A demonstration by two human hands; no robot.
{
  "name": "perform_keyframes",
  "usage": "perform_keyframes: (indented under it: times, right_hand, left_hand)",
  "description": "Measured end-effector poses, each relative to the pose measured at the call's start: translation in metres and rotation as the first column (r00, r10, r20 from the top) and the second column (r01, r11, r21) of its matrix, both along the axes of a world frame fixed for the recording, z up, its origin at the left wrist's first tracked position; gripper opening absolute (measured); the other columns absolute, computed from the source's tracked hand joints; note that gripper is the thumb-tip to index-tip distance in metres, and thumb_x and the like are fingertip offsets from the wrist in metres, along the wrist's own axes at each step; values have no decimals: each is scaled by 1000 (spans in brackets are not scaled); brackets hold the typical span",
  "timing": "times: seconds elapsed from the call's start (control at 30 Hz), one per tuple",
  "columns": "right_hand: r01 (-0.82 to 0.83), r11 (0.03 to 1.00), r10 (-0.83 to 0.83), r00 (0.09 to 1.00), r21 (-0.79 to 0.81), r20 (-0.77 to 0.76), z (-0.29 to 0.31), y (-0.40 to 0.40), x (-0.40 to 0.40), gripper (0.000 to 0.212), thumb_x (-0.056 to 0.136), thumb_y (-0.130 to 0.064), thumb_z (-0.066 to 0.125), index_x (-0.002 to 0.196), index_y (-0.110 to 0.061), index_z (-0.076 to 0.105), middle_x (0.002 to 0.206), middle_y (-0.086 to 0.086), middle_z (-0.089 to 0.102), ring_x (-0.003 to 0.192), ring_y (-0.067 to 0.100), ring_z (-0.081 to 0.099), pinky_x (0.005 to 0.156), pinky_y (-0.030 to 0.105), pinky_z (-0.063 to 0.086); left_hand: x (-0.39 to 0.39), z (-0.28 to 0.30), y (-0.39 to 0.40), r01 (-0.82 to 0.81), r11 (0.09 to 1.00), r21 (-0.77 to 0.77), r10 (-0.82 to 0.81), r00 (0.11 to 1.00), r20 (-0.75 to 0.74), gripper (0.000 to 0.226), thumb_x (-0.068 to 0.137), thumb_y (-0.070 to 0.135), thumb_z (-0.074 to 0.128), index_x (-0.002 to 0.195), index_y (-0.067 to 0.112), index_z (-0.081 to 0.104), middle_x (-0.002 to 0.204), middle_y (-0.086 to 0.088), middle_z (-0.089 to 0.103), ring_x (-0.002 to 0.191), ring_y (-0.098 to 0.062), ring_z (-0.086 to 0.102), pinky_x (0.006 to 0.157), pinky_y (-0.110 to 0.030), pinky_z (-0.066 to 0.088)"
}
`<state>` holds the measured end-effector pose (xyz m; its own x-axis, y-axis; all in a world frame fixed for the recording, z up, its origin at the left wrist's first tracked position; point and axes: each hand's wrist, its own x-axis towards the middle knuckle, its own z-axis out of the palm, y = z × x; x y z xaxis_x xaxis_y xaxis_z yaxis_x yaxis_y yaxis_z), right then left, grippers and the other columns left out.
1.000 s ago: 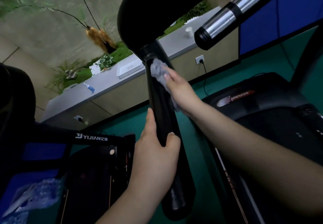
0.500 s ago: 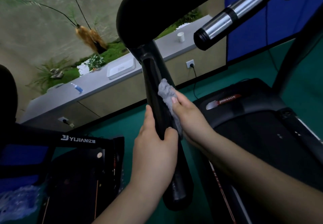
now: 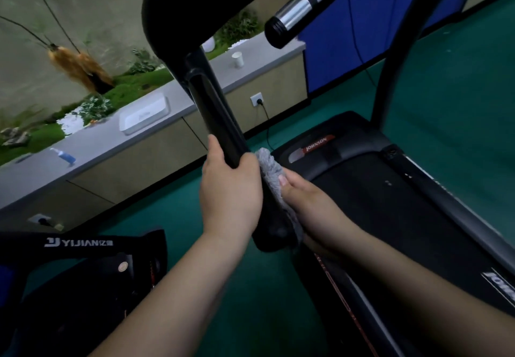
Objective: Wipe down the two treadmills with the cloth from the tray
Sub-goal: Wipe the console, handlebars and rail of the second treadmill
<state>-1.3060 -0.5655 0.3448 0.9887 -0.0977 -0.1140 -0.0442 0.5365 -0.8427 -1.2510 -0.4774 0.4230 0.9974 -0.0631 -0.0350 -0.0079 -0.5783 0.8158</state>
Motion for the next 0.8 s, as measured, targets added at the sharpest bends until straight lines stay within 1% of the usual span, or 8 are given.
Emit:
perform_keyframes:
  times: [0.03, 0.13, 0.23, 0.33, 0.43, 0.53, 0.67, 0.8]
  right_hand:
    - [22, 1000, -22, 1000, -7, -5, 1, 2, -9, 31, 103, -19, 38, 127, -20, 57, 116, 6, 69, 106, 16, 65, 88, 28, 50]
    - [108, 993, -109, 994, -42, -22, 1, 11, -36, 39, 95, -27, 46, 132, -18, 56, 125, 8, 65, 120, 23, 59, 106, 42, 41]
    - [153, 982, -155, 988, -109, -13, 7, 19, -68, 36, 95, -26, 44, 128, -22, 59, 122, 5, 67, 119, 21, 59, 107, 46, 40]
    - [251, 925, -247, 968, -286, 49, 19, 28, -88, 32, 98, -25, 47, 126, -27, 61, 121, -4, 68, 116, 8, 60, 102, 28, 43]
    - [425, 781, -359, 905, -457, 229, 33, 38, -81, 36, 98, -11, 50, 128, -31, 53, 128, -17, 57, 119, -12, 50, 95, 4, 35]
    - [568, 633, -420, 822, -525, 384, 28, 52, -73, 46, 91, -13, 57, 125, -41, 45, 132, -17, 49, 125, -12, 43, 101, 5, 31]
    - [626, 630, -474, 779, -460, 410, 11, 60, -79, 58, 86, 1, 63, 121, -42, 46, 128, -23, 46, 118, -22, 42, 97, 2, 33]
    - [584, 583, -437, 811, -565, 388, 5, 53, -79, 64, 83, 2, 68, 125, -40, 45, 131, -22, 47, 123, -17, 42, 100, 5, 32]
  left_hand:
    - [0, 0, 0, 5, 1000, 0, -5, 1000, 2, 76, 78, 39, 44, 150, 32, 21, 139, 6, 49, 121, -21, 50, 103, -43, 42]
    - [2, -3, 2, 33, 999, -2, -33, 999, 16, 77, 78, 39, 41, 151, 30, 18, 143, 3, 46, 122, -24, 49, 101, -44, 43]
    - [0, -2, 3, 55, 998, -21, -55, 998, -4, 79, 78, 40, 38, 152, 30, 13, 143, 2, 44, 113, -26, 54, 93, -45, 48]
    - [1, -2, 4, 69, 996, -61, -71, 997, -36, 84, 71, 40, 34, 151, 32, 11, 142, 2, 44, 106, -27, 56, 90, -46, 51]
    - [5, 0, 4, 71, 996, -59, -73, 996, -43, 86, 66, 40, 34, 150, 31, 16, 137, -4, 48, 107, -30, 57, 91, -46, 50]
    - [8, 0, 3, 70, 996, -49, -72, 997, -41, 86, 65, 42, 35, 149, 28, 20, 134, -8, 49, 108, -33, 57, 93, -47, 49]
    - [7, -1, 2, 65, 997, -47, -66, 997, -38, 86, 66, 43, 35, 149, 28, 20, 134, -7, 49, 107, -33, 57, 91, -48, 50]
    - [7, 3, 3, 72, 997, -29, -73, 996, -42, 88, 65, 43, 35, 150, 29, 17, 133, -8, 49, 106, -34, 58, 89, -48, 51]
